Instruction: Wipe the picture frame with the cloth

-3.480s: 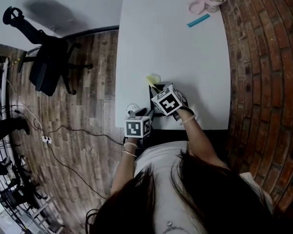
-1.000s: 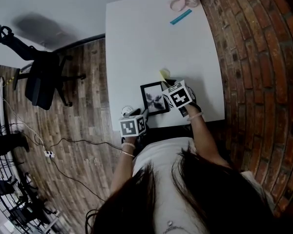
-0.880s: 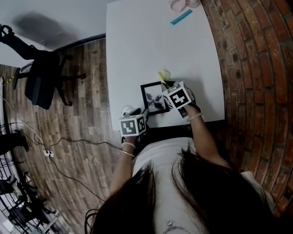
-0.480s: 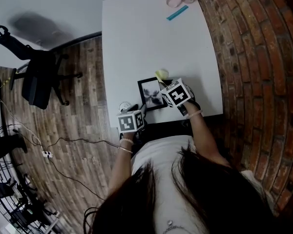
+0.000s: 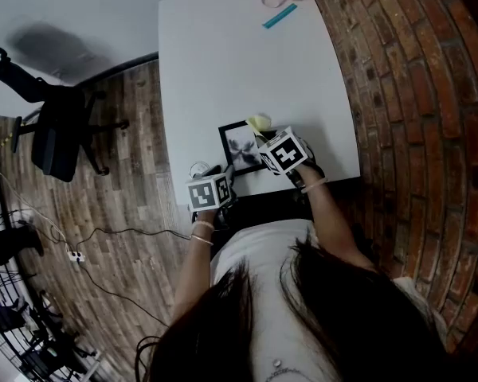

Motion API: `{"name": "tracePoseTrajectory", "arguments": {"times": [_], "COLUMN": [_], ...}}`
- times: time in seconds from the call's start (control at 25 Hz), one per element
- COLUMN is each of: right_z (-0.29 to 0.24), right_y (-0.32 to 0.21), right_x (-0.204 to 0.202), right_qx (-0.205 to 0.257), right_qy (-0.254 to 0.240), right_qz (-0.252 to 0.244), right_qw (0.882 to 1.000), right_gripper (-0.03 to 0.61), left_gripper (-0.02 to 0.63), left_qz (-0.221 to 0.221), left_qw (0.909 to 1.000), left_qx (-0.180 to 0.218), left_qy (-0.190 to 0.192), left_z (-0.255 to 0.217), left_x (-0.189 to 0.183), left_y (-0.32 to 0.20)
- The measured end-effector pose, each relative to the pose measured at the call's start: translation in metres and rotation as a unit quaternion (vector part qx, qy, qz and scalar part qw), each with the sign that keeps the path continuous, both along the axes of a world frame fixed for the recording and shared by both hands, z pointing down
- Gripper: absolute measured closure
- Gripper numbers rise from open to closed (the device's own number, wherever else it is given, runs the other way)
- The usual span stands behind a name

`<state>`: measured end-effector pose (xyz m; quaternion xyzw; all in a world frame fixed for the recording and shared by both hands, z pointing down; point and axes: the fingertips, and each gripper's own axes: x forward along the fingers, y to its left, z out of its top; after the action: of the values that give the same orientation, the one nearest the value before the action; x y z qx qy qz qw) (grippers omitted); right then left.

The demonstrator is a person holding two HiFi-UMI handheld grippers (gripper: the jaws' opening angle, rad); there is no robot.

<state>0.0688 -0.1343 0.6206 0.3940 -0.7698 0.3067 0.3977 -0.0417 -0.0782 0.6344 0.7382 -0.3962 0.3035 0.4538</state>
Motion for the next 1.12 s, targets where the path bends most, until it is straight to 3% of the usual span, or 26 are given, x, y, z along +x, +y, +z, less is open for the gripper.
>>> {"name": "tracePoseTrajectory", "arguments": {"times": [1.12], "right_z": [-0.003], "right_y": [0.057], "right_x": [-0.005], "right_qx": [-0.008], "right_qy": [0.004], "right_qz": [0.006], "right_qw": [1.0], "right_gripper": [0.538], "left_gripper": [0.454], "left_qz": [0.001], "left_qw": [1.0], "left_qx": [0.005], "left_qy": [0.003], "left_z": [-0.003], "left_x": [-0.002], "left_y": [-0.001]}}
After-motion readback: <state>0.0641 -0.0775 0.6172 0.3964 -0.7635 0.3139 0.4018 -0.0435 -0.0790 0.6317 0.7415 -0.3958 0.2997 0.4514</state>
